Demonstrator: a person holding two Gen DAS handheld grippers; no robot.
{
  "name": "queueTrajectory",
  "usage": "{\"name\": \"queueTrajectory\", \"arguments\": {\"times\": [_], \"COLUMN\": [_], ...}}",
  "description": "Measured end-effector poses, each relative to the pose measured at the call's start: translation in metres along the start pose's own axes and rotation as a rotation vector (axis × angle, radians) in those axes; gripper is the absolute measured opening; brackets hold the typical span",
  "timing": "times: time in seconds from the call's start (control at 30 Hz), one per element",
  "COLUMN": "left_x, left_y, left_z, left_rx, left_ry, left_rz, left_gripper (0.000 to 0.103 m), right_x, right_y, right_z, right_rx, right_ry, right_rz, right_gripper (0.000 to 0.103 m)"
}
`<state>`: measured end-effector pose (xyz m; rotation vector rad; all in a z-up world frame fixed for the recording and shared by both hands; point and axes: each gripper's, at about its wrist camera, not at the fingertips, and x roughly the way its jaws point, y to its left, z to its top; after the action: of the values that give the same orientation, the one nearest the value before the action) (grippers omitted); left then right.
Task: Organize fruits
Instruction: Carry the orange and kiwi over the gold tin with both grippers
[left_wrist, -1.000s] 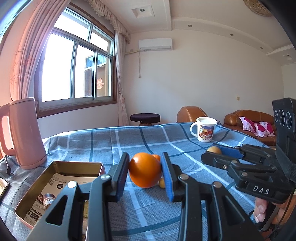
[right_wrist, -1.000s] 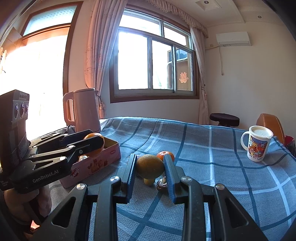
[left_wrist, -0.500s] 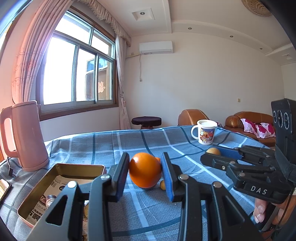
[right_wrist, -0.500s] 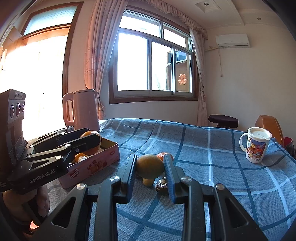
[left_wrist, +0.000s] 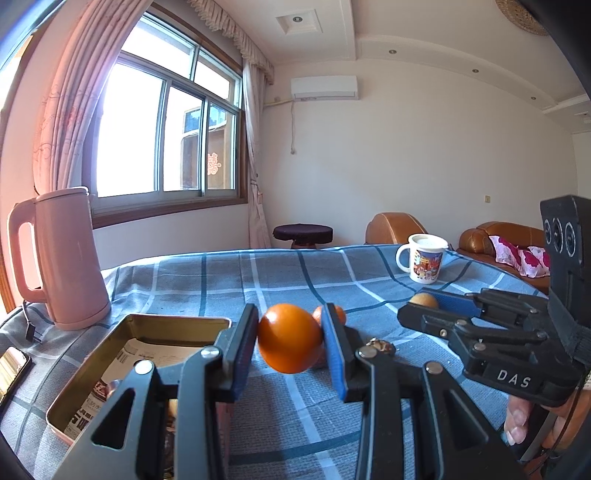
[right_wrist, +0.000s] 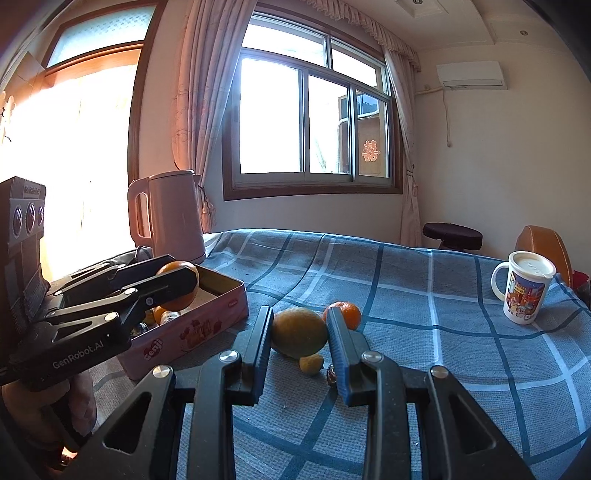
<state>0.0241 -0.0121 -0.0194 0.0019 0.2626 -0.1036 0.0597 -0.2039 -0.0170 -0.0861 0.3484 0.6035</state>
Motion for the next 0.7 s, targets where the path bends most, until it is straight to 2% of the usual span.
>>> {"name": "queueTrajectory", "arguments": {"times": [0.37,0.7], "left_x": [0.006,0.0], "left_y": [0.067,0.117], "left_z": [-0.005,-0.012], "left_rx": [-0.088,-0.136], "left_ry": [0.101,0.166], "left_rz": [0.132,0.21], "left_gripper": [0.037,0.037], "right_x": [0.034,0.061], "right_y": [0.052,0.095], "right_z": [0.019,0.023], "right_rx": [-0.087,-0.142], "right_ry": [0.043,0.09], "right_rz": [0.103,0.186], "right_gripper": [0.032,0.032]}}
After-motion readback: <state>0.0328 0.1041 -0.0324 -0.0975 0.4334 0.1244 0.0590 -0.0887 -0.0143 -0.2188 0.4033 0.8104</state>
